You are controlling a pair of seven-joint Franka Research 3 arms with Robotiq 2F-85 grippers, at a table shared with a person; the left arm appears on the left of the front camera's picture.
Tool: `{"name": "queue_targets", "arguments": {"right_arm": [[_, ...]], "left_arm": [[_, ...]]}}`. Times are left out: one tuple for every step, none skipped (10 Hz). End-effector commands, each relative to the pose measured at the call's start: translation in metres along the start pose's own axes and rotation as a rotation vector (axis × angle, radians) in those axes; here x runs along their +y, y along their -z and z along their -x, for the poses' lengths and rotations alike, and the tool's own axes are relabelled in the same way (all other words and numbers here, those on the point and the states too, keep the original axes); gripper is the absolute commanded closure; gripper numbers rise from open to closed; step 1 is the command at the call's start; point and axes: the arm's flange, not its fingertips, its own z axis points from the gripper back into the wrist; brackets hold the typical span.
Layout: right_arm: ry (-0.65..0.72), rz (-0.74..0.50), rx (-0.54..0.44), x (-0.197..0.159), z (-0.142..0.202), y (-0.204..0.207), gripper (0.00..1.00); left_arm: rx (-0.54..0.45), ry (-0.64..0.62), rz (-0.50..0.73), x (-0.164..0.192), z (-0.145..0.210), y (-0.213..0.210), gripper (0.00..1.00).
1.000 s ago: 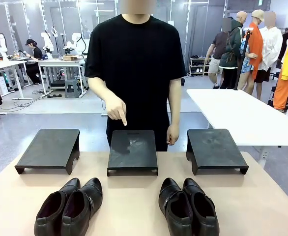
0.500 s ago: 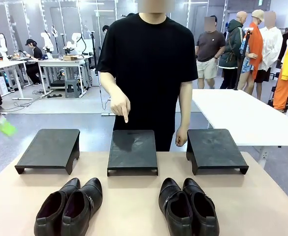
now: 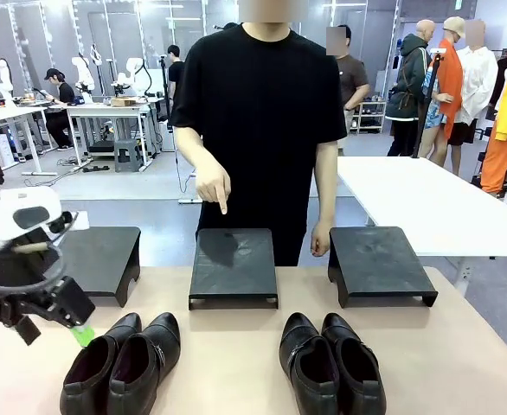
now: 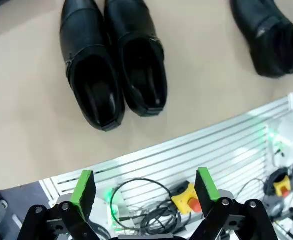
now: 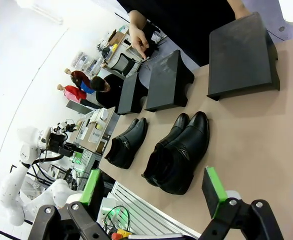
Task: Place the shoes on the stand as instructed by the person.
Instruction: Pick up one pair of Shoes and place it on the Shoes Stand indicated by the person.
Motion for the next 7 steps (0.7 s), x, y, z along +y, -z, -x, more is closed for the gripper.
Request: {"name": "queue_targets", "arguments": {"right_arm": [[-0.009, -0.012, -0.012, 0.000, -0.001, 0.000, 0.00], [-0.009, -0.012, -0.012, 0.000, -0.001, 0.000, 0.00], [-0.009, -0.012, -0.012, 0.000, -0.001, 0.000, 0.00], [-0.009, -0.012, -0.012, 0.000, -0.001, 0.000, 0.00], [-0.009, -0.012, -0.012, 0.000, -0.001, 0.000, 0.00], [-0.009, -0.012, -0.012, 0.000, -0.001, 0.000, 0.00], [-0.009, -0.012, -0.012, 0.000, -0.001, 0.000, 0.00]], "left_arm": [[-0.049, -0.057, -0.036, 0.009, 0.011, 0.039, 0.00], [-0.070, -0.101, 0.004, 0.012, 0.011, 0.049, 0.00], [-0.080, -0.100, -0.001, 0.014, 0.009, 0.061, 0.00], [-0.058, -0.115, 0.004, 0.016, 0.008, 0.072, 0.00], [-0.035, -0.132, 0.022, 0.019, 0.010, 0.084, 0.00], [-0.013, -0.143, 0.029, 0.020, 0.013, 0.094, 0.00], [-0.027, -0.136, 0.004, 0.021, 0.014, 0.105, 0.00]]}}
